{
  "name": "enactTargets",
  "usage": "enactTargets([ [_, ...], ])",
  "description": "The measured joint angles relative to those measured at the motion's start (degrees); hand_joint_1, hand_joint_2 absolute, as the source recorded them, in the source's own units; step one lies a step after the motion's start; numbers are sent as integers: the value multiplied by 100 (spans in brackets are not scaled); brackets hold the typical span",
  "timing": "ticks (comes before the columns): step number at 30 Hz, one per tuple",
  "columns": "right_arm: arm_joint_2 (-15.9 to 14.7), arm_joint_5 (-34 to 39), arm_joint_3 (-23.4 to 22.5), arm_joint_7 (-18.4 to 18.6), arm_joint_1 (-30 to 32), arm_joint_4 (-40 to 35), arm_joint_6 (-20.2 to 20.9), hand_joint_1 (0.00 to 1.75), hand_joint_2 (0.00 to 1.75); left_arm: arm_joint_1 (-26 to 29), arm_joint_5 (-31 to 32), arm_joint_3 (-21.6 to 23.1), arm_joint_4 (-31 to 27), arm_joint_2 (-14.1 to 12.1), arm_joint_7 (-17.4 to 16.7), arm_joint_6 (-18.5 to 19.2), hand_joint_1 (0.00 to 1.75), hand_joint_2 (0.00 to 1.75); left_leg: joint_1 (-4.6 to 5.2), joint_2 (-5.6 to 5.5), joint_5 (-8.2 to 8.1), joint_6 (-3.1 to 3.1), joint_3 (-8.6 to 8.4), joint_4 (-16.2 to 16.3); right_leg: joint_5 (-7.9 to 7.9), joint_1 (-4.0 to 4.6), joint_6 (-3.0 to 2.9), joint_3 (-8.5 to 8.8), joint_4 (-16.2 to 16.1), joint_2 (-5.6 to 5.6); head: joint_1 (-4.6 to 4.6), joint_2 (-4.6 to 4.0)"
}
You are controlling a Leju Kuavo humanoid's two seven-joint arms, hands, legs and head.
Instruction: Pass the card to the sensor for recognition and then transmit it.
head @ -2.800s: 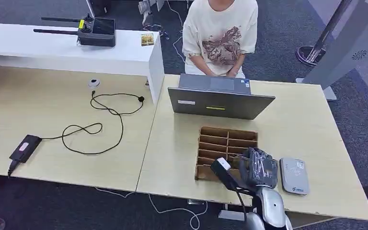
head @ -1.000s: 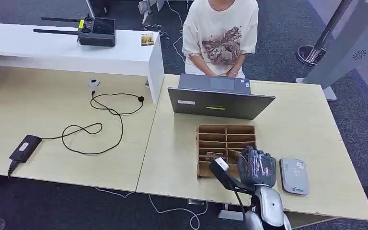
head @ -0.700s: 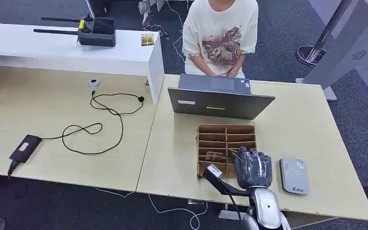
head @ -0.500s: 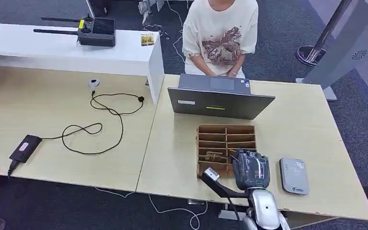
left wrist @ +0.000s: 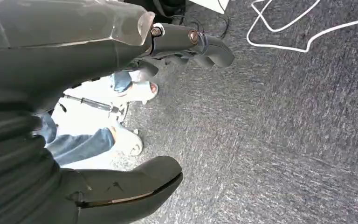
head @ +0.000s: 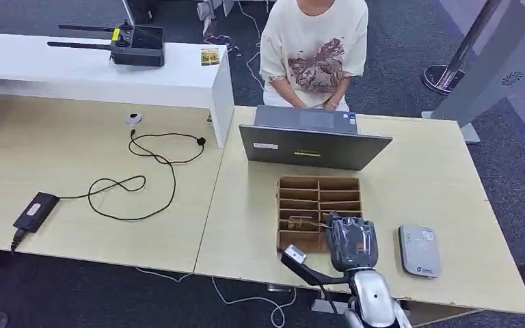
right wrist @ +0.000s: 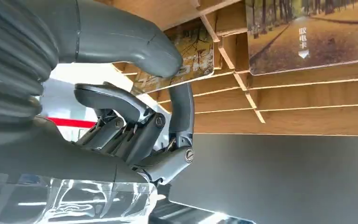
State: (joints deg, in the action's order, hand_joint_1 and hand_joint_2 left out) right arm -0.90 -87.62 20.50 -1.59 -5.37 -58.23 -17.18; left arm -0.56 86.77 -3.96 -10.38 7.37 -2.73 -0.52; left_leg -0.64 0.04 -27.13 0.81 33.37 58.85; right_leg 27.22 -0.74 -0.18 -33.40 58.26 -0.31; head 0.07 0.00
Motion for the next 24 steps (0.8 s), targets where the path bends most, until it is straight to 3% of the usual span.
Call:
enactTargets([
  [15, -273, 660, 94, -328, -53, 28, -227, 175, 175, 0, -2, 0, 0, -22, -2, -17, 0, 175, 0, 0, 0, 0, 1, 0, 0, 0, 0, 0, 0, 0, 0, 2],
  [24, -573, 1023, 33, -278, 41, -590, -363, 175, 175, 2, -4, 0, 0, -24, 2, -57, 0, 175, 1, -1, 0, 0, 1, 1, 0, -1, 0, -1, -1, -1, 0, 0],
])
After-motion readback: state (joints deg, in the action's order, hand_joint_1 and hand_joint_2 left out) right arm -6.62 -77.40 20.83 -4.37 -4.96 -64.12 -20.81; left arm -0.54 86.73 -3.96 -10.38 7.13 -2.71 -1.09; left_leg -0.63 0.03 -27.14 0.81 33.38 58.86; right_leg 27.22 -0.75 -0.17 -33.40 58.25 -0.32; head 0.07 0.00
